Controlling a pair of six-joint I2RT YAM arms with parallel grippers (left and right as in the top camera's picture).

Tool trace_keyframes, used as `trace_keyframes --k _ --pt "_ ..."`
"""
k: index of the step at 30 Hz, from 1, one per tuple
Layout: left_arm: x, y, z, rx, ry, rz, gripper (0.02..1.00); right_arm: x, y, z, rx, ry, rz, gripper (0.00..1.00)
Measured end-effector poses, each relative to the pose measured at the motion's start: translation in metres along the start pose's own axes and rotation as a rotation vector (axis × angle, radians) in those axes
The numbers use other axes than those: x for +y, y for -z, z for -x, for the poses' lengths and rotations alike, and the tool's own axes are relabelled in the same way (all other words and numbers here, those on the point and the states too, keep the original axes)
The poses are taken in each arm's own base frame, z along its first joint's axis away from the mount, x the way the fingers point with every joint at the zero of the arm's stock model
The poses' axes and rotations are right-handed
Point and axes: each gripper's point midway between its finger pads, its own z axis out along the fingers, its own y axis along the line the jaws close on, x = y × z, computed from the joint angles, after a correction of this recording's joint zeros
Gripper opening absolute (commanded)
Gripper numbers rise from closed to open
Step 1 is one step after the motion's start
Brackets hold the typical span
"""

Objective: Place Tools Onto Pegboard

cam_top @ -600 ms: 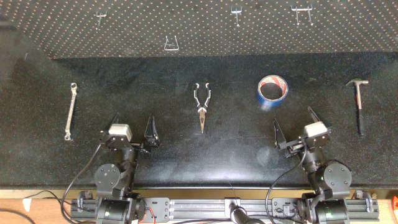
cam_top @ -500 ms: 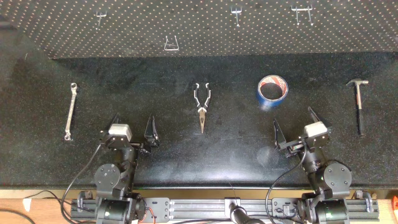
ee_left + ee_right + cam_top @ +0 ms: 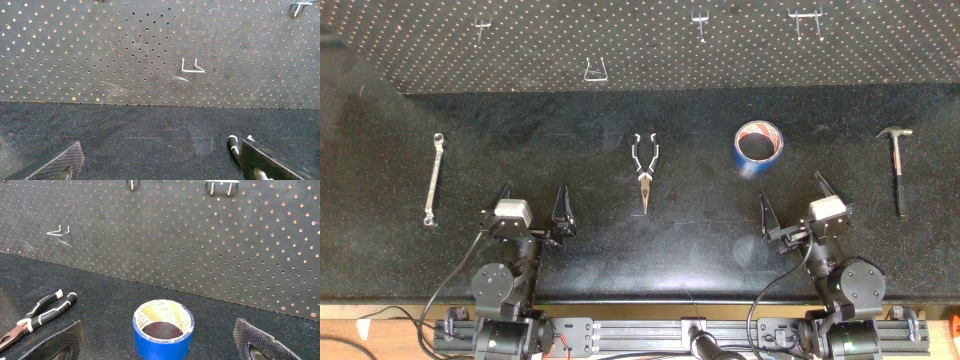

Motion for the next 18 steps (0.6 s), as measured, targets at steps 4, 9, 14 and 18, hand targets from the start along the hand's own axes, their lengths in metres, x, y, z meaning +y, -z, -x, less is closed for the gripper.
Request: trace_keyframes --k 4,9,14,18 --pt "0.0 0.0 0.0 0.0 0.0 0.0 0.998 0.0 0.0 0.0 0.0 0.0 0.0 0.976" --pt "0.0 0.0 0.0 0.0 0.0 0.0 0.996 0.0 0.0 0.0 0.0 0.0 0.0 0.976" --pt "0.0 0.005 -0.007 0.088 -0.138 0.0 0.993 0.0 0.0 0.0 0.0 0.0 0.0 0.976" --pt "0.063 0.037 0.028 0.409 -0.243 0.297 0.993 0.0 0.0 0.001 -0.004 0.001 0.0 0.976"
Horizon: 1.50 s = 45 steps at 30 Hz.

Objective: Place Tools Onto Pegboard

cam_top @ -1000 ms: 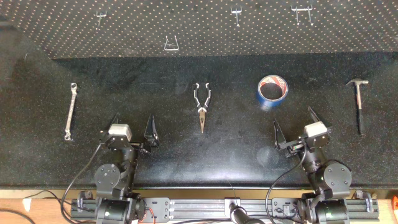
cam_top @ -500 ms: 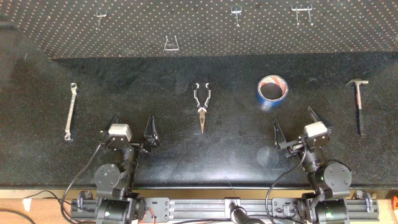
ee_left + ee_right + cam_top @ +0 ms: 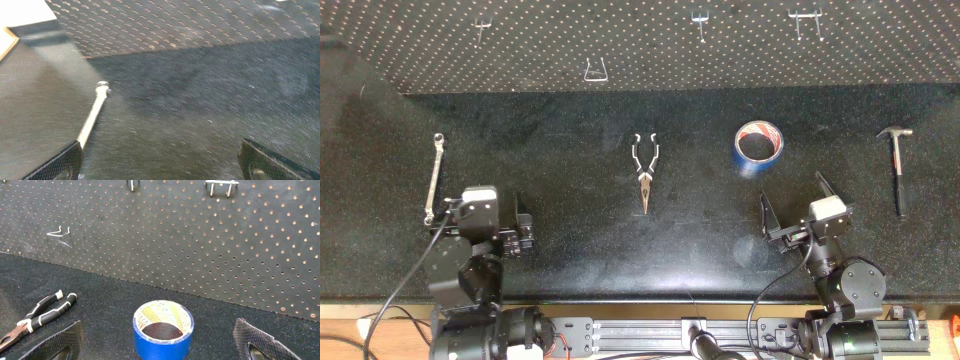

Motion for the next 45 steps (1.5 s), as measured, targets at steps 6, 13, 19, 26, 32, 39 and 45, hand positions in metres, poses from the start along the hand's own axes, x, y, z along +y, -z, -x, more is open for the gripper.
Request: trace_keyframes --k 6,13,19,26,32,39,45 --pt "0.075 0.022 -0.036 0.719 -0.015 0.229 0.993 0.0 0.0 0.0 0.0 0.0 0.0 0.976" --pt "0.144 -0.022 -0.093 0.819 0.252 0.051 0.996 0.0 0.0 0.0 0.0 0.0 0.0 0.972" --pt "0.182 -0.096 -0.099 0.801 0.13 -0.105 0.993 0.0 0.0 0.0 0.0 0.0 0.0 0.974" --pt "0.139 -0.166 -0.135 0.913 -0.02 -0.273 0.993 0.0 0.0 0.0 0.001 -0.001 0.0 0.976" --pt "0.141 -0.17 -0.135 0.915 0.017 -0.251 0.535 0.0 0.0 0.0 0.0 0.0 0.0 0.976" --pt "0.144 -0.173 -0.135 0.929 0.075 -0.222 0.029 0.0 0.0 0.0 0.0 0.0 0.0 0.976" --pt "0.146 -0.156 -0.129 0.943 0.1 -0.186 0.029 0.0 0.0 0.0 0.001 0.0 0.0 0.976"
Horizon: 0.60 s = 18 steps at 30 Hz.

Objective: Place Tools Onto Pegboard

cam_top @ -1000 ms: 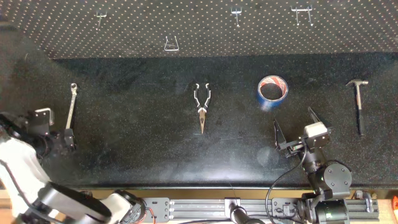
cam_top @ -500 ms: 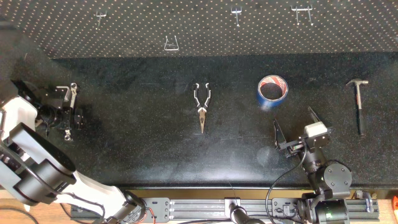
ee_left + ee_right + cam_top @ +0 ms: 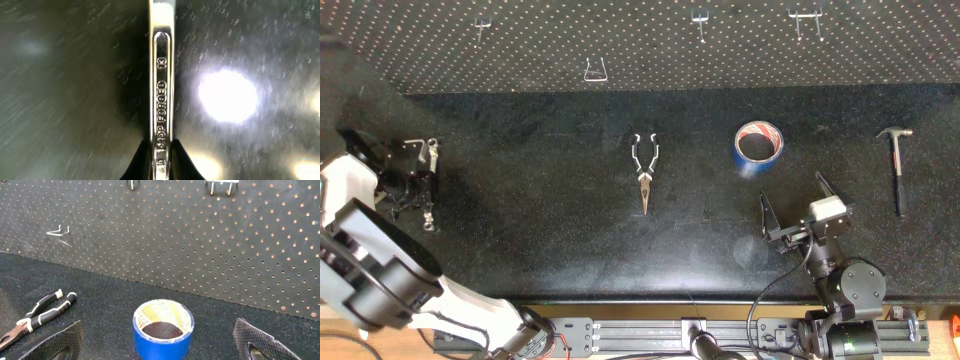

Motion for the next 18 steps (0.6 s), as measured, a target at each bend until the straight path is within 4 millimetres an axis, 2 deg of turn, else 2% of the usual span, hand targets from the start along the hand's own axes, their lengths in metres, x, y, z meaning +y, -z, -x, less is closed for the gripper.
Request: trace_keyframes --k 1,2,4,5,6,7,8,10,13,16,18 --pt "0.003 0.034 0.007 -0.08 0.03 0.064 0.029 0.0 0.0 0.0 0.0 0.0 0.0 0.976" --pt "0.012 0.097 0.027 -0.264 0.068 0.186 0.029 0.0 0.0 0.0 0.0 0.0 0.0 0.976" --pt "0.012 0.177 0.041 -0.524 0.154 0.309 0.029 0.0 0.0 0.0 0.0 0.0 0.0 0.976" --pt "-0.01 0.232 0.032 -0.729 0.19 0.36 0.029 0.0 0.0 0.0 0.0 0.0 0.0 0.976" --pt "-0.017 0.235 0.038 -0.834 0.182 0.383 0.027 0.0 0.0 0.0 -0.001 0.0 0.0 0.976" --pt "-0.058 0.206 0.022 -0.926 0.15 0.334 0.027 0.0 0.0 0.0 0.0 0.0 0.0 0.976" --pt "-0.081 0.195 0.019 -1.013 0.129 0.301 0.029 0.0 0.0 0.0 0.0 0.0 0.0 0.976" --pt "-0.123 0.171 0.024 -1.003 0.049 0.187 0.029 0.0 0.0 0.0 0.0 0.0 0.0 0.976" --pt "-0.148 0.168 0.042 -1.031 -0.016 0.141 0.031 0.0 0.0 0.0 0.0 0.0 0.0 0.976" --pt "-0.153 0.152 0.06 -1.01 -0.033 0.162 0.029 0.0 0.0 0.0 0.0 0.0 0.0 0.976" --pt "-0.159 0.136 0.066 -0.97 -0.047 0.162 0.027 0.0 0.0 0.0 0.0 0.0 0.0 0.976"
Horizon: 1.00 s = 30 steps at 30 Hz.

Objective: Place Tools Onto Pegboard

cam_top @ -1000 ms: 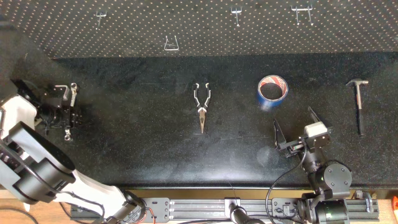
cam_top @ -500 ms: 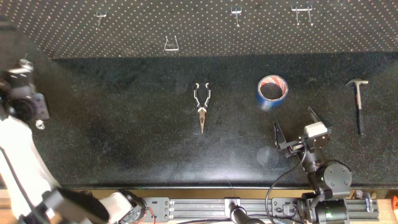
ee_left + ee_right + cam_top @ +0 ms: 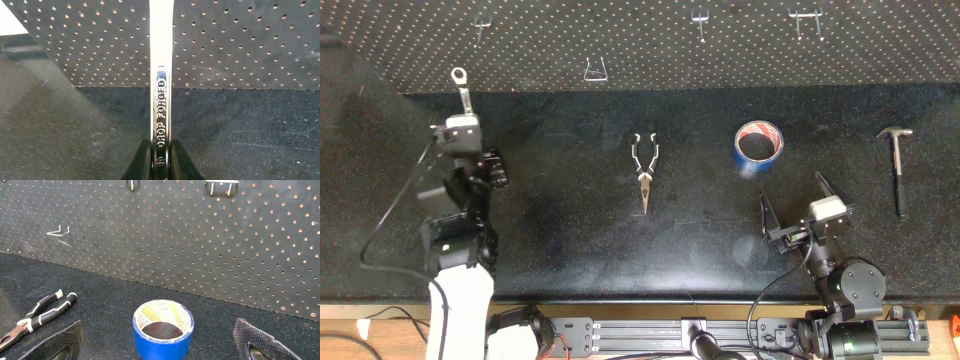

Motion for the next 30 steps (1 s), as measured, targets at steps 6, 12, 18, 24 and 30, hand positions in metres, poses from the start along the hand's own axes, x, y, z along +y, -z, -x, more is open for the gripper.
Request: trace_keyframes --k 6,12,18,24,30 --pt "-0.005 -0.002 0.008 -0.022 -0.025 0.04 0.029 0.0 0.0 0.0 0.0 0.0 0.0 0.976" --pt "-0.014 0.01 0.025 -0.086 -0.018 0.019 0.027 0.0 0.0 0.0 0.0 0.0 0.0 0.976" --pt "-0.027 0.012 0.03 -0.105 -0.029 -0.009 0.029 0.0 0.0 0.0 0.0 0.0 0.0 0.976" --pt "-0.027 0.0 0.025 -0.086 -0.001 -0.004 0.029 0.0 0.0 0.0 0.0 0.0 0.0 0.976" --pt "-0.026 -0.009 0.018 -0.063 0.022 0.011 0.027 0.0 0.0 0.0 0.0 0.0 0.0 0.974"
